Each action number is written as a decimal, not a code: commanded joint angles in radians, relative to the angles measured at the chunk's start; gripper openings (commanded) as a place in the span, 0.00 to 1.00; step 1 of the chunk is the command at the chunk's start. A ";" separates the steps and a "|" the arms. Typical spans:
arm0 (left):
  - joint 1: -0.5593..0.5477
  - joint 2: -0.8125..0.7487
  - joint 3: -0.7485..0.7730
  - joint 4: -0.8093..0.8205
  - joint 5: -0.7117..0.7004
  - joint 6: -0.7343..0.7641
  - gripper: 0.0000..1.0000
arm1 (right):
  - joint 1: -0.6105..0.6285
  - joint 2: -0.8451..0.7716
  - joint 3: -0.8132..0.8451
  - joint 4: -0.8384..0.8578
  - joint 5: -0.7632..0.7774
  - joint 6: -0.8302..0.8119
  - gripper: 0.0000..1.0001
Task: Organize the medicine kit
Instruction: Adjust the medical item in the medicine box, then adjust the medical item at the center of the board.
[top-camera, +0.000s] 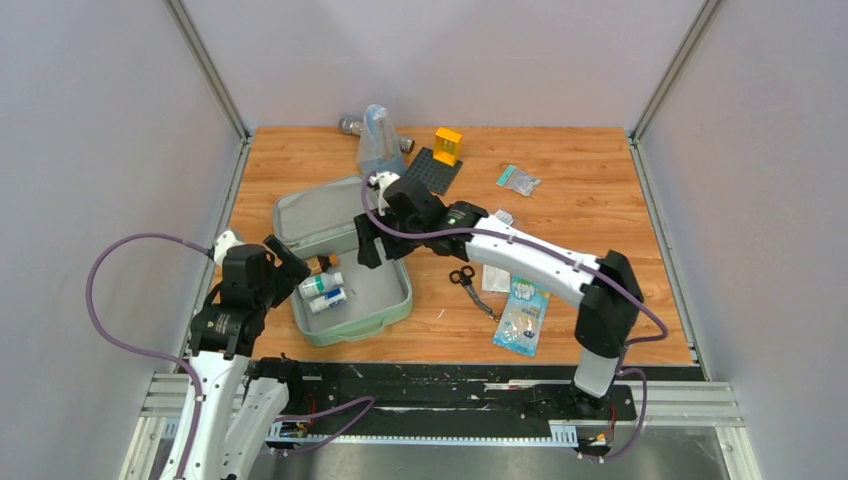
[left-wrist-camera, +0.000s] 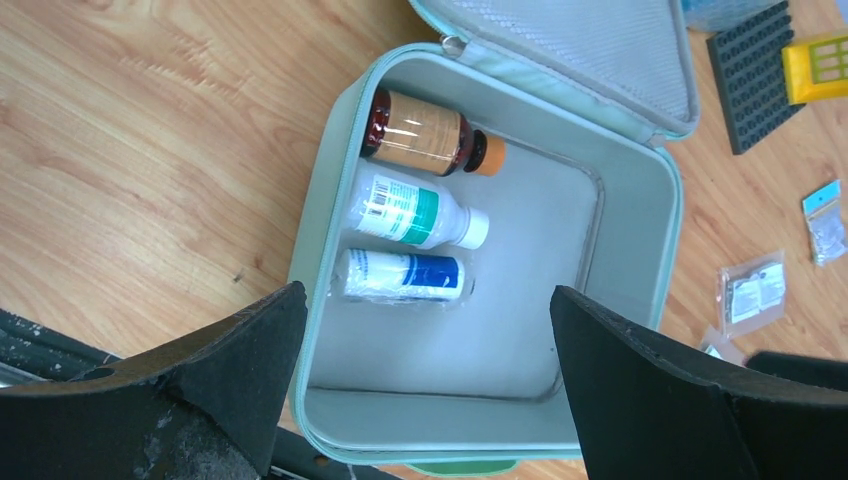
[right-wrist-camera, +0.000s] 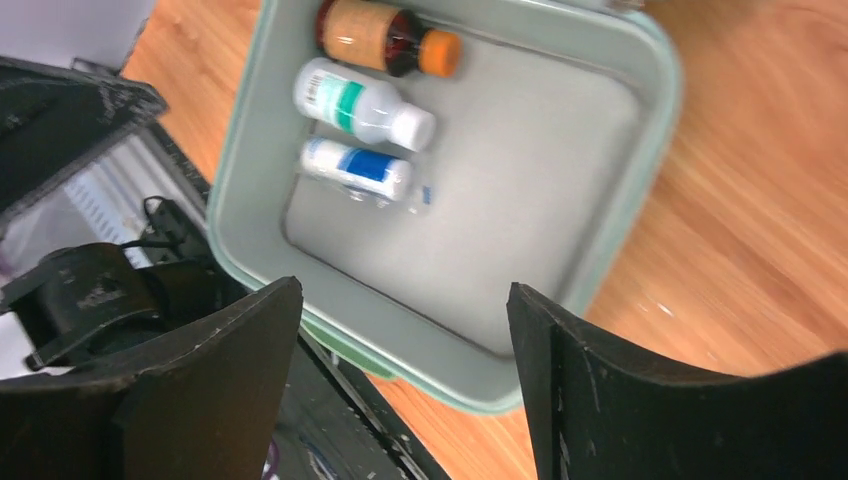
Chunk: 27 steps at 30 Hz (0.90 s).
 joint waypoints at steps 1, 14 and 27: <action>0.008 -0.018 0.048 0.013 0.013 0.024 1.00 | -0.013 -0.179 -0.154 0.021 0.246 0.013 0.80; 0.007 -0.013 0.054 0.135 0.179 0.066 1.00 | -0.144 -0.642 -0.700 -0.014 0.442 0.433 0.90; 0.008 0.026 0.051 0.236 0.348 0.110 1.00 | -0.308 -0.760 -0.880 -0.221 0.475 0.745 0.89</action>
